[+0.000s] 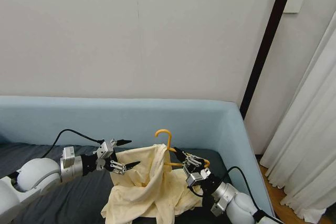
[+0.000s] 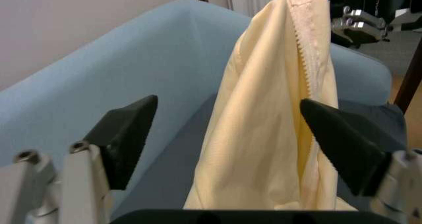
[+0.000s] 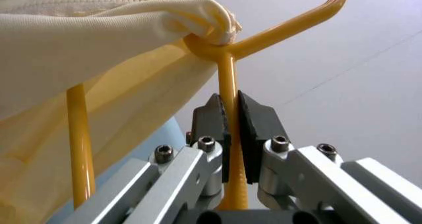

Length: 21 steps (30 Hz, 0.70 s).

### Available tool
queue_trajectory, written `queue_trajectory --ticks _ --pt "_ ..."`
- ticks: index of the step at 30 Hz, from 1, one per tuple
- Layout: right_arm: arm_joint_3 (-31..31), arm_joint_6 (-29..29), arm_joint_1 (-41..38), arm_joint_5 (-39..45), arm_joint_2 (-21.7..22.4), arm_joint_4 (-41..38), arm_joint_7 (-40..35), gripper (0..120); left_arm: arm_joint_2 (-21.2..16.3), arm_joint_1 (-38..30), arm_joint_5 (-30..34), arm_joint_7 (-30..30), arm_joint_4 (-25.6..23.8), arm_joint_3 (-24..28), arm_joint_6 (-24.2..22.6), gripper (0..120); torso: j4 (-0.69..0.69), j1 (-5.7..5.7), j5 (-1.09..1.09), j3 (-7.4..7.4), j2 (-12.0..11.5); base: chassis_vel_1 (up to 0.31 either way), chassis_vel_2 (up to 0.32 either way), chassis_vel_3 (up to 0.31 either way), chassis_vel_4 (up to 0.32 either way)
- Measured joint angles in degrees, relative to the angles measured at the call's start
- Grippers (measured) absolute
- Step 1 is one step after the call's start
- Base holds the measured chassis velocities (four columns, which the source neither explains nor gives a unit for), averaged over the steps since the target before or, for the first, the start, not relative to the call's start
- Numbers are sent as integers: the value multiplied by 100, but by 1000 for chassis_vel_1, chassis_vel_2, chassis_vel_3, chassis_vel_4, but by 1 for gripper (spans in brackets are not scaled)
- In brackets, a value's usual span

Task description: Pick up the clothes from the sofa and hang them on the clothes hanger.

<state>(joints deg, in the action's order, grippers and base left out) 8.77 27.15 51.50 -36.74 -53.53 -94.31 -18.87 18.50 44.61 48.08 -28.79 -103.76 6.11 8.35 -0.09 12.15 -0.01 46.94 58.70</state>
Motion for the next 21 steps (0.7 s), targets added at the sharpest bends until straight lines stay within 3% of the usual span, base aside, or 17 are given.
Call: queue_trajectory --ticks 21 --pt "220 415 -246 -188 9 8 205 5 72 -24 -60 -605 239 150 -38 10 1 0 0 0 0 0 0 0 0"
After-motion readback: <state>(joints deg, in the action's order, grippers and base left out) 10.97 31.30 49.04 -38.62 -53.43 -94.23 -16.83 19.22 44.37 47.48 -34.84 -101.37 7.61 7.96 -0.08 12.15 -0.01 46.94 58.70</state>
